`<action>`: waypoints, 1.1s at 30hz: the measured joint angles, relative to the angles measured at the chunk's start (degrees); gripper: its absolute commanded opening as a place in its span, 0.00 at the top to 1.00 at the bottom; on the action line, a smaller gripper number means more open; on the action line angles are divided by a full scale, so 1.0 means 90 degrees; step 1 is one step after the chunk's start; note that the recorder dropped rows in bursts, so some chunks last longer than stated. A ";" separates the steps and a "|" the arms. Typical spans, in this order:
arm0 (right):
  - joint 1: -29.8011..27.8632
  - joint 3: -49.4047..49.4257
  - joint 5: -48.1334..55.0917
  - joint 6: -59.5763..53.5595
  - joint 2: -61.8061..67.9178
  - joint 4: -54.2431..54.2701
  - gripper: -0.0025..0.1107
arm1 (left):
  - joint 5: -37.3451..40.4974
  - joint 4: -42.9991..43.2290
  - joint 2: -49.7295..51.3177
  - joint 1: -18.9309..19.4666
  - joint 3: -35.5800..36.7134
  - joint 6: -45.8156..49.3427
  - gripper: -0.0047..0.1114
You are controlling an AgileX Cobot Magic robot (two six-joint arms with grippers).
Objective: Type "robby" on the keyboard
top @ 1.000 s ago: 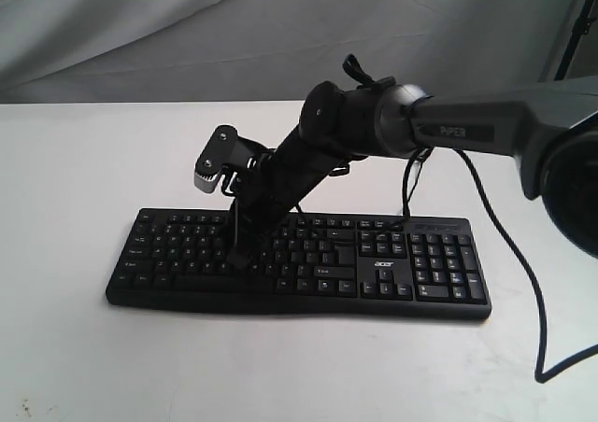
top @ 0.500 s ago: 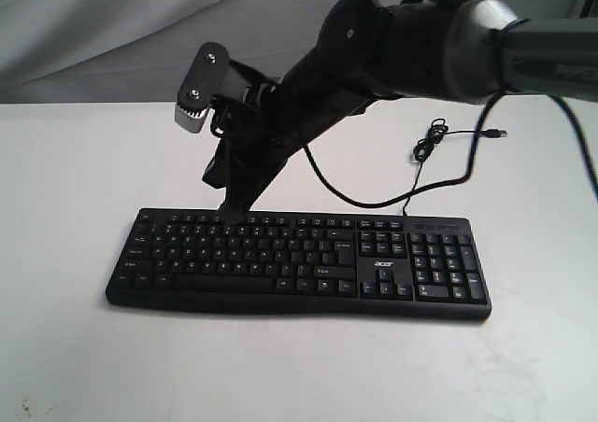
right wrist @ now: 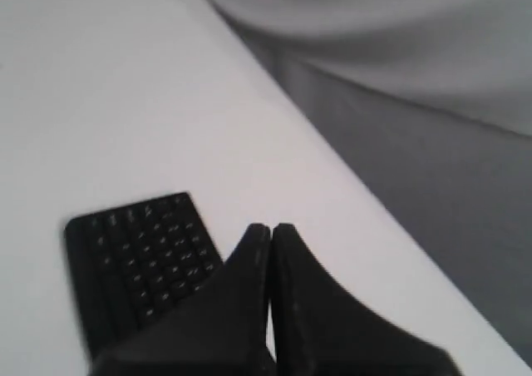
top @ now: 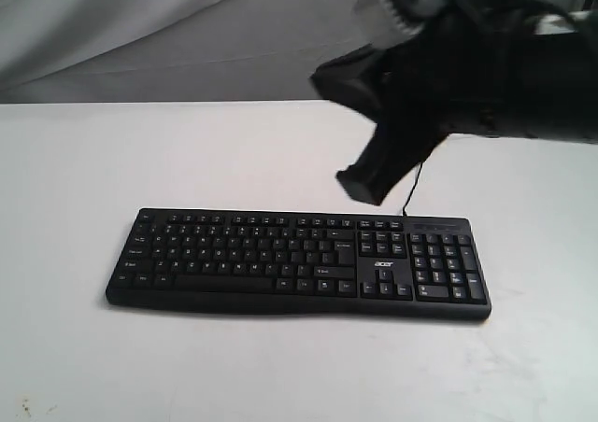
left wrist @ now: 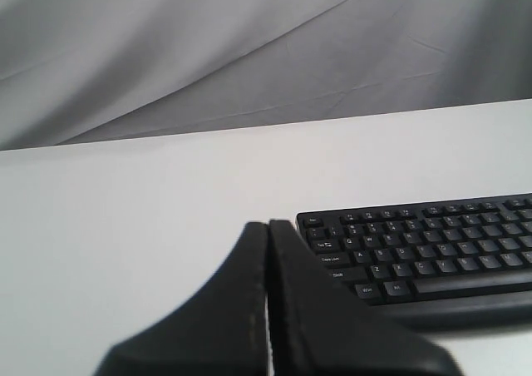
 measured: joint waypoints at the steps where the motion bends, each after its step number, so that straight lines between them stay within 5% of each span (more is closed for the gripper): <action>1: 0.0000 0.0239 -0.0220 0.0000 -0.0288 0.0162 0.98 | 0.0000 0.0000 0.0000 0.0000 0.0000 0.0000 0.96; 11: 0.0000 0.1963 -0.1420 0.0000 -0.3016 0.1951 0.98 | 0.0000 0.0000 0.0000 0.0000 0.0000 0.0000 0.96; 27: 0.0000 0.2189 -0.2631 0.0117 -0.5284 0.2517 0.98 | 0.0000 0.0000 0.0000 0.0000 0.0000 0.0000 0.96; 33: -0.0997 0.2971 -0.2794 0.0993 -0.6216 0.2613 0.98 | 0.0000 0.0000 0.0000 0.0000 0.0000 0.0000 0.96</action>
